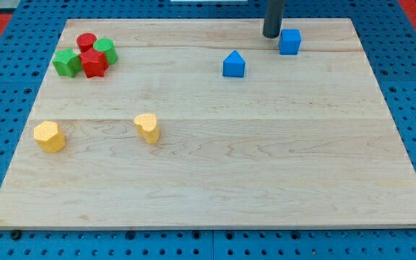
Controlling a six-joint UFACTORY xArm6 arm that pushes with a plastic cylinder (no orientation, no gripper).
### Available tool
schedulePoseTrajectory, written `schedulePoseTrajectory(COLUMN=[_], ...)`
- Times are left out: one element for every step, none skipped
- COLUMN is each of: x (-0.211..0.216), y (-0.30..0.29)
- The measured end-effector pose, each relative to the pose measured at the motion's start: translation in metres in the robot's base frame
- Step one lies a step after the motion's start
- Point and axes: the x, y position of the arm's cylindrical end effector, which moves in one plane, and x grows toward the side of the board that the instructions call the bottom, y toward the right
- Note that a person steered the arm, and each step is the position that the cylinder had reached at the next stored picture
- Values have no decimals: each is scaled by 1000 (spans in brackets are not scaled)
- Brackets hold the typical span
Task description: Move the blue cube closer to the blue triangle
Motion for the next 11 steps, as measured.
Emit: schedulePoseTrajectory(x=[-2,16,38,58,64,56,30,17,27,44,67], y=[39,68,72,69,67,68,68,62,35,5,-13])
